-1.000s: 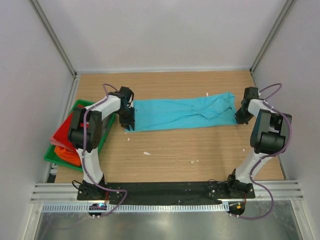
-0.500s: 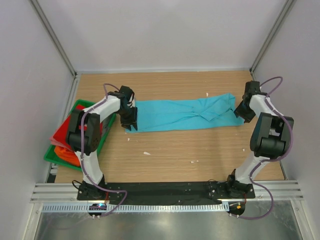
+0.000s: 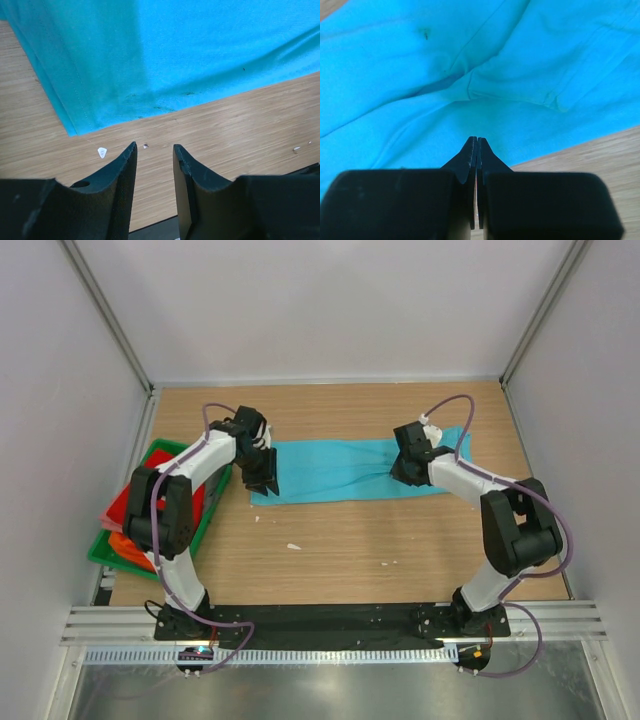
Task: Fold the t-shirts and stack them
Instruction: Fold the tshirt
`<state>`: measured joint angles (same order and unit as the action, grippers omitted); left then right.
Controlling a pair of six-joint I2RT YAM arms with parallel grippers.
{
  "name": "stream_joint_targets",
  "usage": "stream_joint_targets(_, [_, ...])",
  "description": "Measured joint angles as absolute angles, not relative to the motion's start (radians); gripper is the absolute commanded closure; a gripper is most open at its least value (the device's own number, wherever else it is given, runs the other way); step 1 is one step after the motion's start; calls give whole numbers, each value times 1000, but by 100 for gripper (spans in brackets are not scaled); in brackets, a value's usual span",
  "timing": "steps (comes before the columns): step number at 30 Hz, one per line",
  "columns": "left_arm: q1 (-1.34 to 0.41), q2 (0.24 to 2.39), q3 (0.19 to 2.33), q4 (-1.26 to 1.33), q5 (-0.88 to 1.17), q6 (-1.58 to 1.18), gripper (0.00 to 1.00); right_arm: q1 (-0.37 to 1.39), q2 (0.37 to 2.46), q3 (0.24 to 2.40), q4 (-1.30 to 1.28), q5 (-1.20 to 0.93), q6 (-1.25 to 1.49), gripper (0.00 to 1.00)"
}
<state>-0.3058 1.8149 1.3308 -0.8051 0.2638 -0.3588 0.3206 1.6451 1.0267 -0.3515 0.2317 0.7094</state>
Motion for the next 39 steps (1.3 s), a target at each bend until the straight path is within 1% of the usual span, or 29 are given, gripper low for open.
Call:
stream_joint_targets(4, [-306, 1815, 1327, -805, 264, -358, 65, 365, 1670, 1015, -305, 290, 731, 99])
stream_joint_targets(11, [-306, 1861, 1344, -802, 224, -355, 67, 363, 1715, 1015, -249, 336, 736, 99])
stream_joint_targets(21, [-306, 1931, 1348, -800, 182, -354, 67, 363, 1767, 1029, -238, 357, 724, 99])
stream_joint_targets(39, [-305, 1973, 1367, -820, 165, -354, 68, 363, 1883, 1169, -229, 402, 646, 99])
